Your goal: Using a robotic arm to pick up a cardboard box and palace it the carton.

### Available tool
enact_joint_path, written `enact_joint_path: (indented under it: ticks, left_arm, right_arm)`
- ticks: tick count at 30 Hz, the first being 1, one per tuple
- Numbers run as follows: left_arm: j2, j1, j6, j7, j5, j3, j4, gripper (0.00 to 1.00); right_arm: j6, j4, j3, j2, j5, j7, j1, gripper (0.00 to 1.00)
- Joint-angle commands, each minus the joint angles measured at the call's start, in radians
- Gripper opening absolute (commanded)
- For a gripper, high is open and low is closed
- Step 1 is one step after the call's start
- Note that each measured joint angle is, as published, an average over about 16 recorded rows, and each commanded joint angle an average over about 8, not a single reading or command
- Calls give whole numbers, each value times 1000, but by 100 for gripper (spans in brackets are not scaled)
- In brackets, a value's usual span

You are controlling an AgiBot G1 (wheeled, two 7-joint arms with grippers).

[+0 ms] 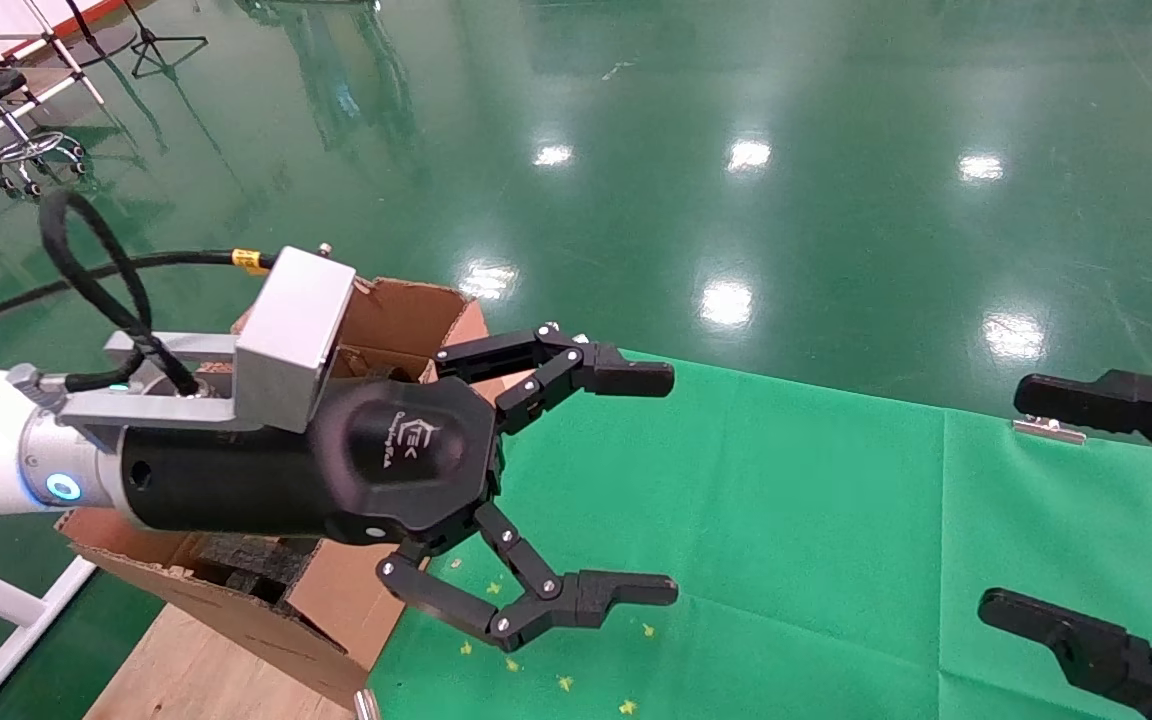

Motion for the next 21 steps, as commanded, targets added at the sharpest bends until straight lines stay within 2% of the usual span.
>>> enact_joint_path:
  ticks: [1,21]
  left_arm:
    - [0,0,0,0,0,0,0,100]
    - [0,-1,-1,0,1,1,1,100]
  right_arm:
    - [0,0,0,0,0,0,0,100]
    - [0,0,0,0,0,0,0,100]
